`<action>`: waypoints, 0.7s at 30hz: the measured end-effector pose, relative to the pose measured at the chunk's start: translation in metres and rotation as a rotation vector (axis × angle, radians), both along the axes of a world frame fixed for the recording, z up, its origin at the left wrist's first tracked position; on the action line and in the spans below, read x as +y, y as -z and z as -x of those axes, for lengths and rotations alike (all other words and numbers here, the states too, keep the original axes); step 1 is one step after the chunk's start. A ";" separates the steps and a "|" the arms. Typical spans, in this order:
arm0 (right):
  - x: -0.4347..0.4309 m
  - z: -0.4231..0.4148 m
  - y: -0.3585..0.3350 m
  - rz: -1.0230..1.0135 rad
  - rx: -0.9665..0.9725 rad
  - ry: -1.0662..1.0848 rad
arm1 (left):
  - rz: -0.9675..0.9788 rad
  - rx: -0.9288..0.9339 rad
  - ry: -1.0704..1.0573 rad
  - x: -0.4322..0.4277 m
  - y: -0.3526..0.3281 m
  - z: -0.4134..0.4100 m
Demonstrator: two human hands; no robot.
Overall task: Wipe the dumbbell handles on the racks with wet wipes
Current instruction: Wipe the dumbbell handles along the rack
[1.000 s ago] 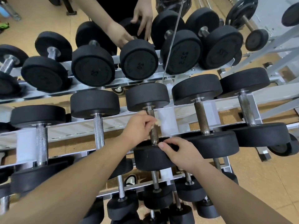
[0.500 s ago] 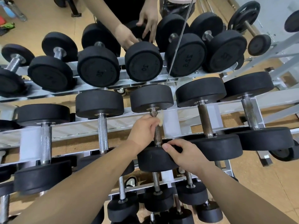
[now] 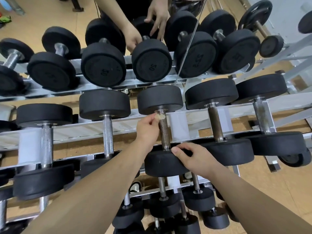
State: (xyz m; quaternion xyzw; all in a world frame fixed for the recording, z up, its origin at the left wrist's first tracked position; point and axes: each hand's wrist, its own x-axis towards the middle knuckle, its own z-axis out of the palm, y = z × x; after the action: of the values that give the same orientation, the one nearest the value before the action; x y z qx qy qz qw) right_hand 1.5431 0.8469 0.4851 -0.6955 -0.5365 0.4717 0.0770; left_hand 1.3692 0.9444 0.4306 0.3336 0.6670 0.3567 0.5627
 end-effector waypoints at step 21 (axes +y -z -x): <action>0.004 0.004 -0.001 -0.023 -0.032 -0.021 | 0.181 0.287 0.360 -0.036 0.000 0.011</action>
State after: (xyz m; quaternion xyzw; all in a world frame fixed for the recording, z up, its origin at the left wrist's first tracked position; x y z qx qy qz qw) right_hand 1.5393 0.8505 0.4858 -0.6965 -0.5501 0.4552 0.0714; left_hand 1.3580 0.9080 0.4302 0.4424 0.6991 0.1383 0.5444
